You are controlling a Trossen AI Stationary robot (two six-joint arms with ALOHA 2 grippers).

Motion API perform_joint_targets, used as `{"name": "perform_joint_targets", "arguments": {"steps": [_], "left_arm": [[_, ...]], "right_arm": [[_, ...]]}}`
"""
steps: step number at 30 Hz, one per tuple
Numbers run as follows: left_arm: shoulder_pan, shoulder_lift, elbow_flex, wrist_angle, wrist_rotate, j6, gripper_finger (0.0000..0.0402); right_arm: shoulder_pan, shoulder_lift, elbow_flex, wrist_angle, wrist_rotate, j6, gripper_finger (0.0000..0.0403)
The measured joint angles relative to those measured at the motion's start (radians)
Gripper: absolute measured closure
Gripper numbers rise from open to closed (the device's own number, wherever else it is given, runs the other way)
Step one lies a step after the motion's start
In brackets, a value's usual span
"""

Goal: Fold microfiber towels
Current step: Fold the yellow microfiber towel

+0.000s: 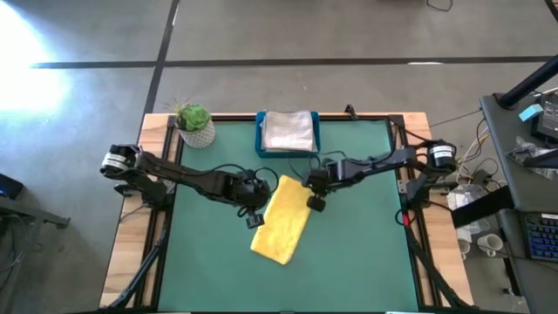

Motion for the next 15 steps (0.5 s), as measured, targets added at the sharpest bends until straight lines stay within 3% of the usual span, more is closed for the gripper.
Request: {"name": "perform_joint_targets", "arguments": {"steps": [2, 5, 12, 15], "left_arm": [[0.0, 0.0, 0.0, -0.032, 0.0, -0.005, 0.0395], [0.0, -0.003, 0.0, -0.074, 0.001, -0.007, 0.0395], [0.0, -0.009, 0.0, -0.205, 0.002, -0.008, 0.0395], [-0.003, -0.022, 0.0, -0.27, 0.002, -0.009, 0.0395]], "right_arm": [[-0.014, -0.005, 0.024, -0.026, 0.033, 0.0, 0.0385], [-0.019, -0.012, 0.065, -0.074, -0.004, 0.002, 0.0385], [0.051, -0.032, 0.127, -0.088, -0.32, 0.042, 0.0385], [0.104, -0.033, 0.138, -0.073, -0.353, 0.114, 0.0385]]}}
